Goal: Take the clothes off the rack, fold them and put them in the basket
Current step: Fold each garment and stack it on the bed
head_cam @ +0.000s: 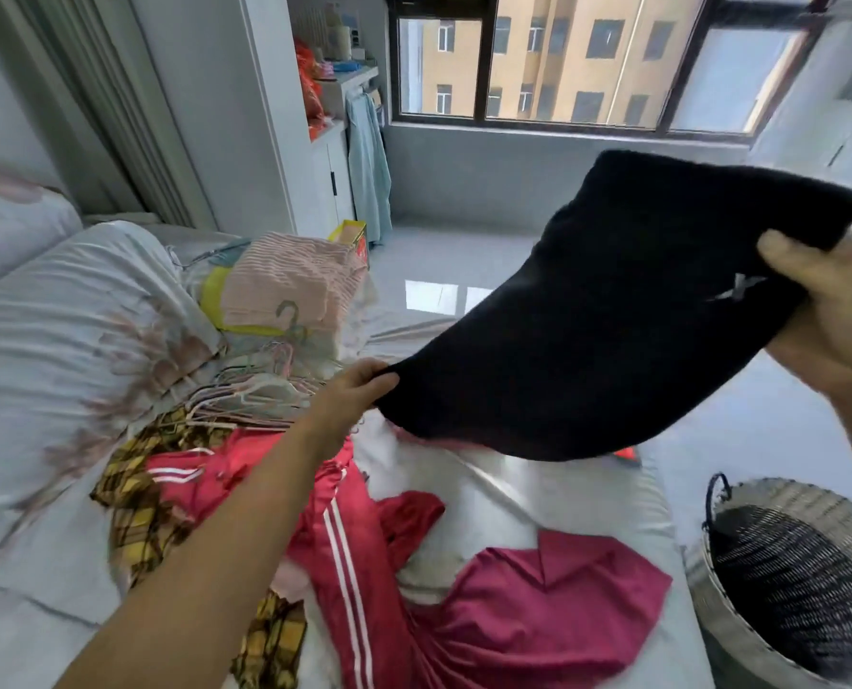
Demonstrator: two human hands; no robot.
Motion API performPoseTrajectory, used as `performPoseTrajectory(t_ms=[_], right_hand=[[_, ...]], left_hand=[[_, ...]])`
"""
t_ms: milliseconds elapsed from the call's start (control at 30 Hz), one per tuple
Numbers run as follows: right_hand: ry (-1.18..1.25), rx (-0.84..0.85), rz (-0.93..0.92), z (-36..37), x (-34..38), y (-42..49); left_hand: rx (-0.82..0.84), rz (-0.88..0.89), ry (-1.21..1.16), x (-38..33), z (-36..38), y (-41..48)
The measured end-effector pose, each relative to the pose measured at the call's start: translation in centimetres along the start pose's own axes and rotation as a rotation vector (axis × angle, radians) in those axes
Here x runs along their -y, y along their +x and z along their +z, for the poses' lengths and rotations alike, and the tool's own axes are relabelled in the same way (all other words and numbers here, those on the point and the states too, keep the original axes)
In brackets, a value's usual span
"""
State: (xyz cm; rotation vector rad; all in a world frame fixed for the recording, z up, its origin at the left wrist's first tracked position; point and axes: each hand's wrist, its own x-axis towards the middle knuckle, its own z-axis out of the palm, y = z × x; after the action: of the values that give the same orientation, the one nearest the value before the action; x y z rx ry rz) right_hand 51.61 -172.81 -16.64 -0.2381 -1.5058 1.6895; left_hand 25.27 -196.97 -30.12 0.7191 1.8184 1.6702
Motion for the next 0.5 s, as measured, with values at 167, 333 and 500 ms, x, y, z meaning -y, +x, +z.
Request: performPoseTrajectory(t_ms=[167, 333, 500], right_hand=[[-0.061, 0.072, 0.331, -1.1, -2.7, -7.7], [-0.057, 0.085, 0.542, -2.1, -6.4, -13.6], [-0.065, 0.087, 0.677, -3.4, -12.4, -14.0]], left_hand=[[0.038, -0.298, -0.041, 10.1, 3.6, -9.6], [0.043, -0.526, -0.002, 17.8, 5.5, -16.2], [0.057, -0.646, 0.016, 23.7, 6.0, -17.7]])
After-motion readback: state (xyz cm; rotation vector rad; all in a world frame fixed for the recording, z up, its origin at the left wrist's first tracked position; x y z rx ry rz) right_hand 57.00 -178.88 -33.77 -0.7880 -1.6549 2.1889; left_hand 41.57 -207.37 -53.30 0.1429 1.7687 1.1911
